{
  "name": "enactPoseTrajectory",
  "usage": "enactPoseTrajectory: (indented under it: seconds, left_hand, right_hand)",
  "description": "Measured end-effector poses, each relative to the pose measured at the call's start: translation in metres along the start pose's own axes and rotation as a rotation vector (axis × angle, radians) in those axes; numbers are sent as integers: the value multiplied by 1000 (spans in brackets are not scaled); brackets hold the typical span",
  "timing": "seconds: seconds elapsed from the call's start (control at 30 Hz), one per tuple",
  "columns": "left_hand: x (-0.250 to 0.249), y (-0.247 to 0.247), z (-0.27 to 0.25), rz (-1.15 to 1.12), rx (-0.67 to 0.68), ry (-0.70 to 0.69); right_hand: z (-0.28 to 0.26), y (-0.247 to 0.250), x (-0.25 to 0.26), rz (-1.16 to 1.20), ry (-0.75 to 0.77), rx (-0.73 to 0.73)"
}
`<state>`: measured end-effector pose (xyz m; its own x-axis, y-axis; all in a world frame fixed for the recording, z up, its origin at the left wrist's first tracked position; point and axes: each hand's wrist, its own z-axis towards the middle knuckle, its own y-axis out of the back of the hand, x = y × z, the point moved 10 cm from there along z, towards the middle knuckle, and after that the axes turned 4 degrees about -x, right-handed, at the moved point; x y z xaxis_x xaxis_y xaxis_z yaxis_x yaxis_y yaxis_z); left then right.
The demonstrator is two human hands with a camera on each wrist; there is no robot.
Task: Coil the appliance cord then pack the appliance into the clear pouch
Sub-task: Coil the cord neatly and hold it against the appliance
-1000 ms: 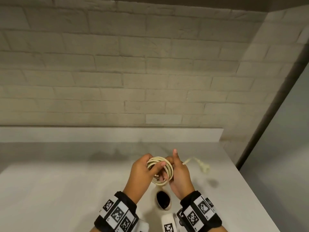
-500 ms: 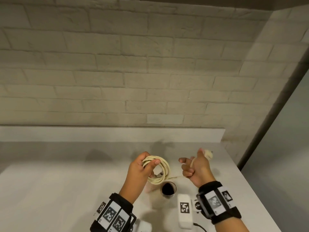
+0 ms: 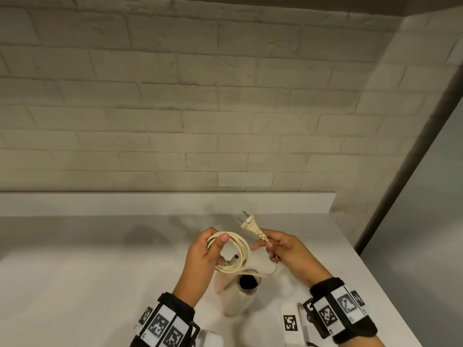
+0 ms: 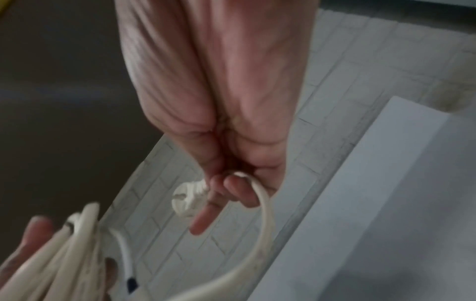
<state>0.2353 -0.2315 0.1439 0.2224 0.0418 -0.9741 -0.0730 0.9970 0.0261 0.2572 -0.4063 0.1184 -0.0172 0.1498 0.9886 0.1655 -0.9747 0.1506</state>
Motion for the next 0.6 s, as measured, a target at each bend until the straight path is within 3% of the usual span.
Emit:
enactPoseTrajectory:
  seconds: [0.07,0.27,0.47,0.6]
  left_hand:
    - [-1,3,1,19,-27,-17]
    - [-8,-5,3,17,4,-62]
    - [-4,-6,5,121,18,-86]
    - [4,-14,3,137,83,-50]
  right_hand:
    - [-2,5,4,-18,32,-11]
    - [9,-3,7,-375,112,-12]
    - [3,-20,15,-332,159,125]
    - [-3,-32,13,-196,89,202]
